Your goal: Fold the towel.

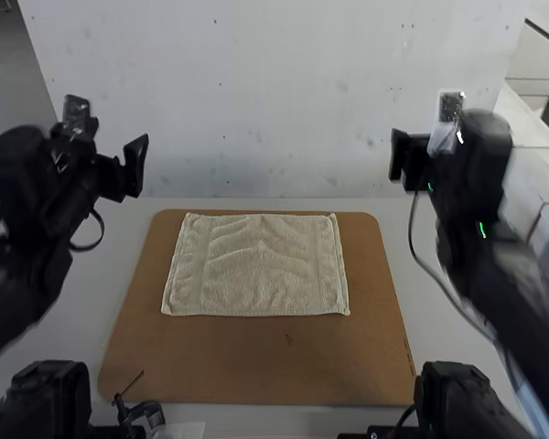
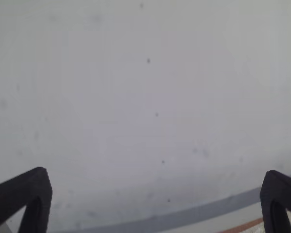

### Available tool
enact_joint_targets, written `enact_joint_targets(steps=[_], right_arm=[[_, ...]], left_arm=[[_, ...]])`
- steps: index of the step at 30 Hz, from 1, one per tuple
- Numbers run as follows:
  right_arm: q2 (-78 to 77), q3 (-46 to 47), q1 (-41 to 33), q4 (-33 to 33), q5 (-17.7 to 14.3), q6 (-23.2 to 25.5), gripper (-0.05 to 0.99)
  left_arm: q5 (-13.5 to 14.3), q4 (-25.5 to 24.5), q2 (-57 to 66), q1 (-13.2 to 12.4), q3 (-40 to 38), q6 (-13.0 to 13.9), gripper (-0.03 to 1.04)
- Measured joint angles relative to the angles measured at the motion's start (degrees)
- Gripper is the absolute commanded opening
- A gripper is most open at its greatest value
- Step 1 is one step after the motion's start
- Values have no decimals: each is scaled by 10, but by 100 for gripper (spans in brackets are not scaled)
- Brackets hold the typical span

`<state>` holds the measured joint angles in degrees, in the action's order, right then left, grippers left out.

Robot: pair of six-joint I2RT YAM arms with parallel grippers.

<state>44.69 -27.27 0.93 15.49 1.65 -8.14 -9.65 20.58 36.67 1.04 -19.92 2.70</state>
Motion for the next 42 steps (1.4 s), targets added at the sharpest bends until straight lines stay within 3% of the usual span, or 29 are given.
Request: enact_joint_targets(steps=[4,6,17,25,30,35,42], right_arm=[[268,-170,1,-138,63,0,97],[353,-227,4,-171,83,0,97],[689,-532,-11,-320,106,2,96],[792,-632,-90,-389,126,22,96],[821,-646,-110,-422,118,28,96],[822,-599,-113,-395,88,32,96],[822,-576,-117,-362,79,48,94]], left_arm=[[6,-27,200,0,-47,0,96],[6,-27,263,-1,-61,0,96],[-10,-17,416,-10,-84,-2,96],[-24,-3,441,-13,-84,-8,96],[-26,-3,441,-15,-84,-9,96],[-31,-3,441,-19,-84,-10,96],[-35,-3,441,-19,-84,-10,97]])
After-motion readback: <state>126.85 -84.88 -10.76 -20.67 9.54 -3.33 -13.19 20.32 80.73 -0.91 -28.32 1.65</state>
